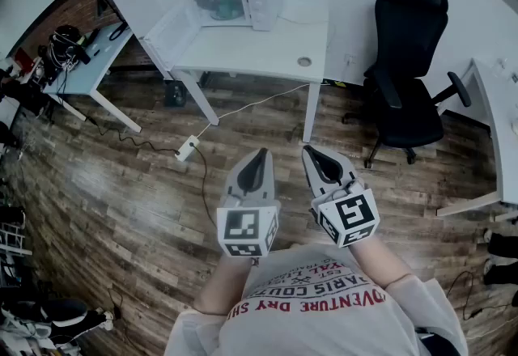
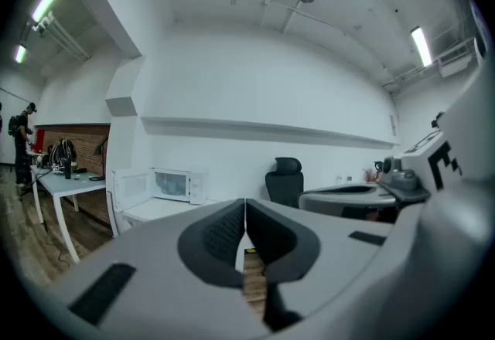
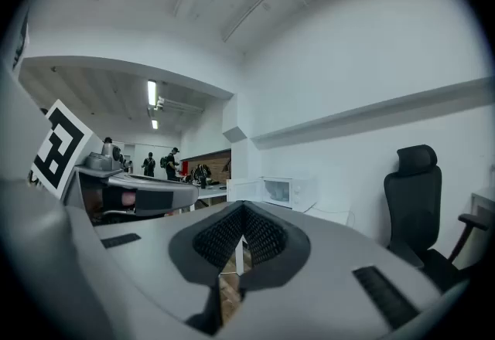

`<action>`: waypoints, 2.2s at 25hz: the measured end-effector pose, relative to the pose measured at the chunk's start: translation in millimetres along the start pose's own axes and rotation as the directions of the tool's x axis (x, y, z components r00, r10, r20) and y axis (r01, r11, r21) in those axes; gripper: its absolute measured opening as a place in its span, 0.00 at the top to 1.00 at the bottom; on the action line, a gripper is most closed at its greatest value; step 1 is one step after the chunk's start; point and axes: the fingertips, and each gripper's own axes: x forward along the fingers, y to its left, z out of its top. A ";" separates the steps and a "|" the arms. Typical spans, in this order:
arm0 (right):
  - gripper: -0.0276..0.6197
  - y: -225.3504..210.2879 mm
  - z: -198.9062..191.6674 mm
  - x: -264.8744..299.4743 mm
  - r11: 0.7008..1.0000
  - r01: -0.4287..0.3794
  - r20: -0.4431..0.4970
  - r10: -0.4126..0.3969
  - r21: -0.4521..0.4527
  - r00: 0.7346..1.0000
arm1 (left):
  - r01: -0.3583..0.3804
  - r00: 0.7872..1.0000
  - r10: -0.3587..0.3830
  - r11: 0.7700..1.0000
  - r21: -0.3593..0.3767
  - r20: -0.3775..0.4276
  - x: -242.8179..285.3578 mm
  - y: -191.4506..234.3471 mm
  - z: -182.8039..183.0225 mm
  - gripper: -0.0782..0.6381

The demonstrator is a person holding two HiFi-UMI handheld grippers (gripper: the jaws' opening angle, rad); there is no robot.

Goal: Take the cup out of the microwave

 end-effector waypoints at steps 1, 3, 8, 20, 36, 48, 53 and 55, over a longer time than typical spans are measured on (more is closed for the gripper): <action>0.95 -0.9 0.5 1.4 1.000 -0.001 -0.003 0.001 0.005 1.000 | 0.002 1.000 -0.002 1.000 0.000 -0.002 1.3 -0.2 0.8 0.88; 0.95 -2.0 0.6 3.3 1.000 -0.002 -0.009 0.002 0.013 1.000 | 0.005 1.000 -0.005 1.000 -0.001 -0.004 3.0 -0.5 1.6 0.88; 0.95 -4.3 -4.7 2.7 1.000 -0.005 -0.015 0.005 0.014 1.000 | 0.000 1.000 0.000 1.000 -0.003 -0.008 3.1 -2.1 -2.5 0.88; 0.95 -13.2 -33.3 28.6 0.992 -0.003 -0.070 0.012 0.124 0.998 | 0.005 0.998 -0.008 0.999 -0.039 -0.067 10.8 10.7 -22.8 0.88; 0.95 -5.2 -12.1 232.0 0.992 0.025 -0.090 -0.014 0.125 0.996 | 0.068 0.996 -0.068 0.998 -0.008 -0.062 126.6 185.1 0.9 0.88; 0.95 3.9 10.6 391.8 0.996 0.058 -0.109 -0.051 0.062 0.993 | 0.080 0.994 -0.081 0.997 -0.016 -0.074 202.4 340.0 13.5 0.88; 0.95 -3.5 5.5 431.9 0.997 0.046 -0.123 -0.037 0.064 0.992 | 0.043 0.993 -0.048 0.998 -0.054 -0.112 226.1 377.5 -4.0 0.88; 0.95 -7.4 -0.8 446.5 0.998 0.029 -0.129 -0.021 0.063 0.991 | 0.040 0.992 -0.045 0.998 -0.049 -0.118 237.3 385.7 -11.0 0.88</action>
